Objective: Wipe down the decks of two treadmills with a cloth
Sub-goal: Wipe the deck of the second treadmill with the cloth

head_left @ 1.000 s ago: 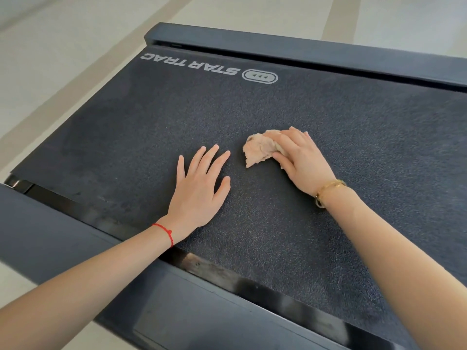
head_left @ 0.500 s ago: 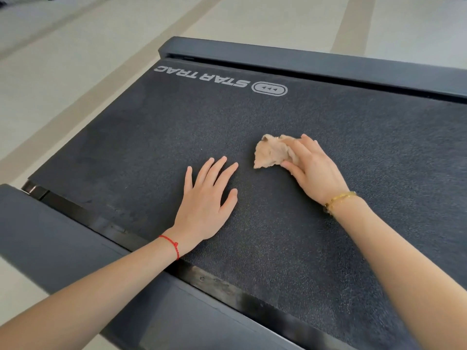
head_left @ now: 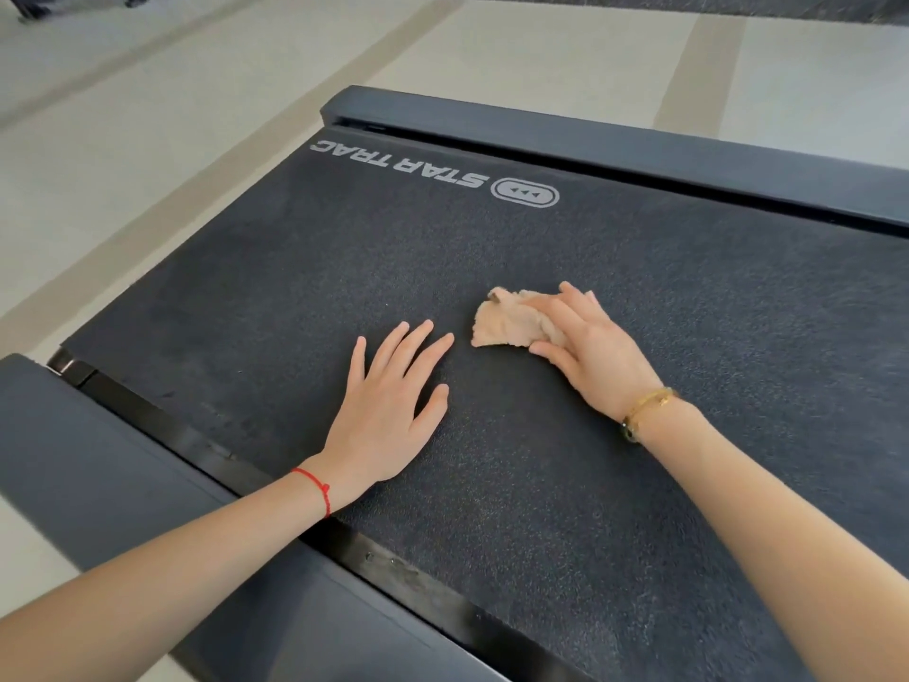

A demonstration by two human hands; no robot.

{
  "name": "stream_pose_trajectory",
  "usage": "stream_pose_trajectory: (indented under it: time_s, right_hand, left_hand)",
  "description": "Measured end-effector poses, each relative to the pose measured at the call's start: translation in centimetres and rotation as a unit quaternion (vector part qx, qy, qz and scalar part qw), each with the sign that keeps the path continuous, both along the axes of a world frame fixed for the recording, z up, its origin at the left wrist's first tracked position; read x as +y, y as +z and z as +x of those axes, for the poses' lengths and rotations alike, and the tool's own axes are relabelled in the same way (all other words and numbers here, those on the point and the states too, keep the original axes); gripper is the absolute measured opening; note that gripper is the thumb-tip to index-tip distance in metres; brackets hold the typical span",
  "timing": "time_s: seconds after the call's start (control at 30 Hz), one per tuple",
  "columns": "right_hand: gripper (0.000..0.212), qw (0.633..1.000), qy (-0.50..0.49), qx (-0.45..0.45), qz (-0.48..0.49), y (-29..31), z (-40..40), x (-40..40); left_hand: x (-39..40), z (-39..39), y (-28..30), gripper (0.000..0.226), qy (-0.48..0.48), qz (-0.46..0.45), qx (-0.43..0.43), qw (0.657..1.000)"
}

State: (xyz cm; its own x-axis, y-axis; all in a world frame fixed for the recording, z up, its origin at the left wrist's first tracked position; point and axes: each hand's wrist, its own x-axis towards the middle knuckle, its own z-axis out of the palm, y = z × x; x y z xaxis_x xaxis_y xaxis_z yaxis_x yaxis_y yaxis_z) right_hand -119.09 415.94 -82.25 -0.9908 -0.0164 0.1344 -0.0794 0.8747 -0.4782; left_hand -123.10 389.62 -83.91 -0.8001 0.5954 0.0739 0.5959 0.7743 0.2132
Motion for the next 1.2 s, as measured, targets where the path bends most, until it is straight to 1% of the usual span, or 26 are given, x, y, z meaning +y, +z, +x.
stream_pose_trajectory:
  time_s: [0.13,0.2,0.23,0.3,0.43,0.5,0.6,0.7,0.83,0.93,1.03,1.1,1.2]
  right_hand:
    - [0.049,0.992,-0.121,-0.017,-0.019,0.7,-4.0,2.9]
    - [0.045,0.987,-0.156,-0.025,-0.042,1.0,-5.0,2.8]
    - [0.042,0.986,-0.158,-0.027,-0.053,1.2,-5.0,2.3]
    - [0.042,0.989,-0.13,-0.03,-0.064,1.3,-4.0,0.5]
    - [0.047,0.999,-0.002,-0.02,-0.049,1.3,0.0,-2.9]
    - [0.046,0.999,0.019,-0.017,-0.026,1.3,1.1,-3.2]
    - [0.044,1.0,-0.003,-0.022,0.007,1.4,0.2,-1.9]
    - [0.046,0.999,-0.026,-0.025,0.036,1.2,-2.8,0.1]
    - [0.044,0.992,-0.122,-0.024,0.003,1.1,-7.5,2.8]
    - [0.042,0.987,-0.161,-0.008,-0.027,0.8,-10.4,2.2]
    - [0.041,0.985,-0.16,0.008,-0.058,0.5,-11.8,0.0]
    - [0.042,0.989,-0.134,0.006,-0.067,0.6,-11.9,-1.9]
    - [0.044,0.995,-0.069,0.011,-0.064,0.2,-10.7,-4.7]
  left_hand:
    - [0.1,0.0,0.3,0.057,0.002,-0.014,-0.007,1.0]
    - [0.2,0.0,0.4,0.057,0.002,-0.018,-0.01,1.0]
    - [0.2,0.0,0.4,0.057,0.002,-0.02,-0.011,1.0]
    - [0.1,0.0,0.6,0.056,0.001,-0.024,-0.01,1.0]
    - [0.1,0.1,0.9,0.056,0.001,-0.028,-0.007,1.0]
    - [0.1,0.2,0.8,0.056,-0.004,-0.028,-0.012,1.0]
    - [-0.2,-0.9,0.8,0.059,-0.034,-0.042,-0.02,0.998]
    - [-0.6,-3.4,1.0,0.06,-0.06,-0.056,-0.015,0.996]
    - [-0.9,-6.8,0.7,0.059,-0.08,-0.052,-0.008,0.995]
    - [-1.7,-9.7,0.7,0.059,-0.027,-0.029,-0.015,0.999]
    - [-3.0,-12.6,0.8,0.058,0.018,-0.024,-0.029,0.999]
    - [-3.6,-13.4,0.6,0.059,0.005,-0.027,-0.029,0.999]
    - [-4.0,-13.6,0.2,0.06,-0.01,-0.022,-0.025,0.999]
